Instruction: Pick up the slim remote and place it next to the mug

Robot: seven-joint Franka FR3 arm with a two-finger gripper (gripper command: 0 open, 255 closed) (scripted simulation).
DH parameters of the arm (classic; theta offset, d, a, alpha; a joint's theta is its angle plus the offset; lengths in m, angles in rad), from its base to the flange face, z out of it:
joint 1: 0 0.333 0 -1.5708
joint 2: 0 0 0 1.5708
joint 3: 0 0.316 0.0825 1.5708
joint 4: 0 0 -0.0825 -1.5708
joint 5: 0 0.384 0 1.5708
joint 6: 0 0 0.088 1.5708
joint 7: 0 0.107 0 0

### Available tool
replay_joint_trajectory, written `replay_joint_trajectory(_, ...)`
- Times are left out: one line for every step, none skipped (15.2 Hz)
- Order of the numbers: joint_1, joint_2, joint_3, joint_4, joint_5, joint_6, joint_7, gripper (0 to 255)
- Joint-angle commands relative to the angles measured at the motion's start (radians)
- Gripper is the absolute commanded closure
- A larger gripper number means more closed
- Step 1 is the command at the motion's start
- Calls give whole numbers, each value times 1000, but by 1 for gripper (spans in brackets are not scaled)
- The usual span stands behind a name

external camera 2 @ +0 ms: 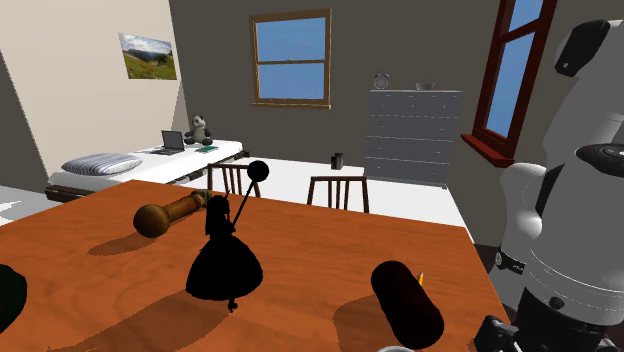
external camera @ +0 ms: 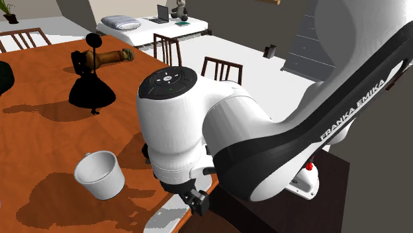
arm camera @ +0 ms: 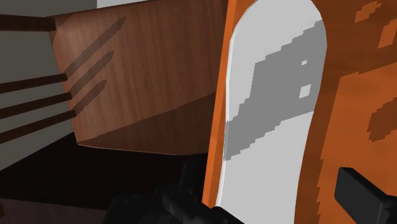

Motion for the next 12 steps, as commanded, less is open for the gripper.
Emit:
replay_joint_trajectory(9,-31,-16,16,22,-40,-18,0)
replay_joint_trajectory(17,-60,-31,33,40,-80,-33,0)
replay_joint_trajectory(24,-85,-47,52,53,-120,-44,0)
replay_joint_trajectory(29,-102,-59,67,61,-150,-52,0)
replay_joint_trajectory(30,-102,-59,67,60,-150,-52,0)
replay_joint_trajectory(30,-102,-59,67,60,-150,-52,0)
replay_joint_trajectory(30,-102,-60,67,60,-150,-52,0)
replay_joint_trajectory(30,-102,-60,67,60,-150,-52,0)
replay_joint_trajectory(30,-102,-60,67,60,-150,-51,0)
replay_joint_trajectory(30,-102,-60,67,60,-150,-51,0)
replay_joint_trajectory(30,-102,-60,67,60,-150,-51,0)
replay_joint_trajectory(30,-102,-60,67,60,-150,-51,0)
